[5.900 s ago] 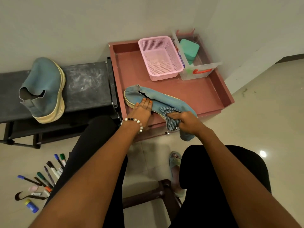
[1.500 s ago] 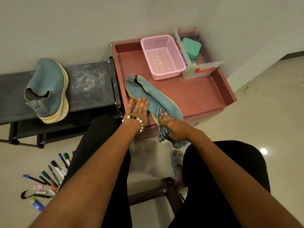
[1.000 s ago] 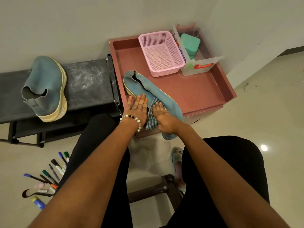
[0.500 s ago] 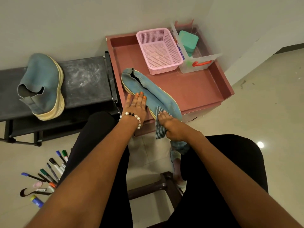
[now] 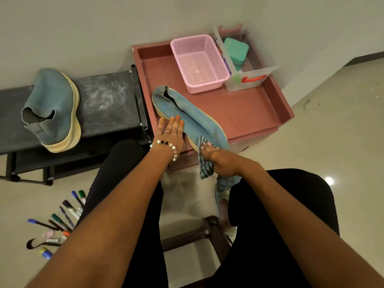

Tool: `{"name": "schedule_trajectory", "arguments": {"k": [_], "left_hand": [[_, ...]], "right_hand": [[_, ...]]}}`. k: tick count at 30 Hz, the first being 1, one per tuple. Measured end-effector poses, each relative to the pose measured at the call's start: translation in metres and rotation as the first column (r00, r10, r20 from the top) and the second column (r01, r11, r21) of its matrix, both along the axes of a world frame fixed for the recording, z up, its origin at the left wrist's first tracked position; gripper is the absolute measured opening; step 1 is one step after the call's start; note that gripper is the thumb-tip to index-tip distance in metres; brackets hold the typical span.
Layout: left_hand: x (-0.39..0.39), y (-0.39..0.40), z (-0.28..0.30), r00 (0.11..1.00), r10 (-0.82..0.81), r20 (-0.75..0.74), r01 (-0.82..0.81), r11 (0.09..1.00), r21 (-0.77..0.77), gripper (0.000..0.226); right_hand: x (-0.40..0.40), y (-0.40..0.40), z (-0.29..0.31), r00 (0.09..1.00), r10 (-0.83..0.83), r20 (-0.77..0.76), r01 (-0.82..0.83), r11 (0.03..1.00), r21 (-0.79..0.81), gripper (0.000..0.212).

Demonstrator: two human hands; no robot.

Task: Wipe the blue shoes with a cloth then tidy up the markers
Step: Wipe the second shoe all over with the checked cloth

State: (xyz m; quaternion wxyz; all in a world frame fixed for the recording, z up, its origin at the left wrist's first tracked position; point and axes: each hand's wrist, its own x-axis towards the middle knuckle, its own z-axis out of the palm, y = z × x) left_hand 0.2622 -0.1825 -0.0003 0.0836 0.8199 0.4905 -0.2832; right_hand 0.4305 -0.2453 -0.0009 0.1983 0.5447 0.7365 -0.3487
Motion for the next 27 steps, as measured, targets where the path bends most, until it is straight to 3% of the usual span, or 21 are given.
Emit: {"name": "schedule_trajectory", "arguments": {"k": [5, 12, 21, 27], "left_hand": [[0.000, 0.001, 0.002, 1.000, -0.004, -0.004, 0.004, 1.000, -0.007, 0.074], [-0.002, 0.002, -0.001, 1.000, -0.021, -0.011, 0.021, 1.000, 0.004, 0.071], [-0.004, 0.003, -0.002, 1.000, -0.021, 0.010, 0.021, 1.000, -0.004, 0.075], [-0.002, 0.003, -0.001, 1.000, -0.009, 0.018, 0.009, 1.000, -0.024, 0.072]], "right_hand": [[-0.031, 0.015, -0.004, 0.996, -0.034, 0.076, 0.027, 0.996, 0.089, 0.072], [-0.044, 0.034, -0.012, 0.994, -0.104, -0.036, 0.109, 0.979, 0.170, 0.081], [-0.006, 0.008, -0.003, 0.999, 0.017, 0.027, -0.017, 1.000, -0.001, 0.068], [-0.044, 0.030, -0.015, 0.992, -0.122, 0.033, 0.116, 0.981, 0.154, 0.081]]}}
